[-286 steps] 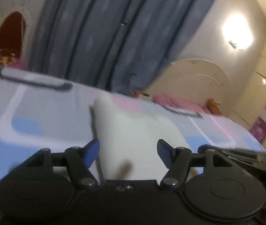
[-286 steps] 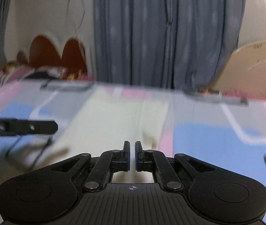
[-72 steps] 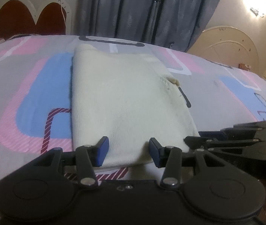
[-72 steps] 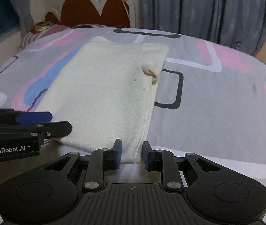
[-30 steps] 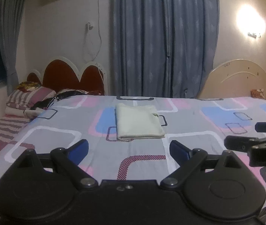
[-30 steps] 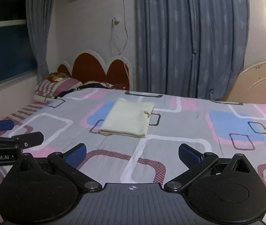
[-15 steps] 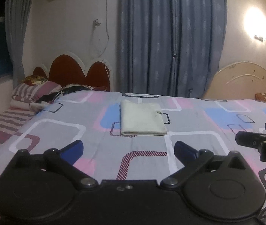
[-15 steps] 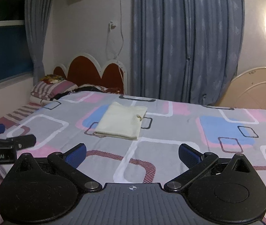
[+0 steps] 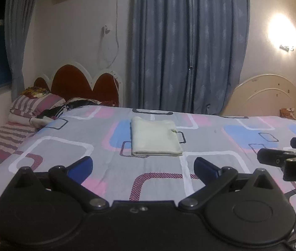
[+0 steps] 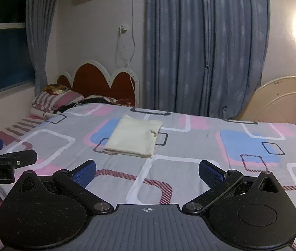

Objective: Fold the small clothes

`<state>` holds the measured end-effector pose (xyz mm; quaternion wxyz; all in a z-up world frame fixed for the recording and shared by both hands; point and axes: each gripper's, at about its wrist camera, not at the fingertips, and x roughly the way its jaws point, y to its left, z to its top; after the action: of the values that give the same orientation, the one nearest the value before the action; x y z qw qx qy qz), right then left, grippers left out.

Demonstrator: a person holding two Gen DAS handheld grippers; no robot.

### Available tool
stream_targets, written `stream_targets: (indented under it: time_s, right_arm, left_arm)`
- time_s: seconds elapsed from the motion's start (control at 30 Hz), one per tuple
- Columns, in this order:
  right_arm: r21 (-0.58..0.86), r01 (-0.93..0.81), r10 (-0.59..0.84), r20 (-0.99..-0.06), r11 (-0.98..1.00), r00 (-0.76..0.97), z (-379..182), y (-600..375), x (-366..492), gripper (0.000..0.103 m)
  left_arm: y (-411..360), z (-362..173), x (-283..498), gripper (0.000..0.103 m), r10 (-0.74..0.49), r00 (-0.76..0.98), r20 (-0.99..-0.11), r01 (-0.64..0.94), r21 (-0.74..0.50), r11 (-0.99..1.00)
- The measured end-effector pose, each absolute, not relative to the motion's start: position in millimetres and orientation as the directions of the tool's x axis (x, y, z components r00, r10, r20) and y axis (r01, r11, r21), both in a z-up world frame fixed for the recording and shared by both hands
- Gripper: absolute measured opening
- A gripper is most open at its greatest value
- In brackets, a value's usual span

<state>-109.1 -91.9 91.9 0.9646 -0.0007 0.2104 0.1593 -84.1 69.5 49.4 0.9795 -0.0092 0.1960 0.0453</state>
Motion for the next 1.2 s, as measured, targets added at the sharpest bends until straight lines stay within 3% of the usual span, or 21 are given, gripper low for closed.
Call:
stream_targets:
  time_s: [1.2]
  right_arm:
    - [0.023, -0.316, 0.299, -0.395, 0.948, 0.869, 96, -100, -115, 0.103]
  left_arm:
    - [79, 58, -87, 0.103, 0.073, 0.933, -0.352, -0.067, 0.029, 0.997]
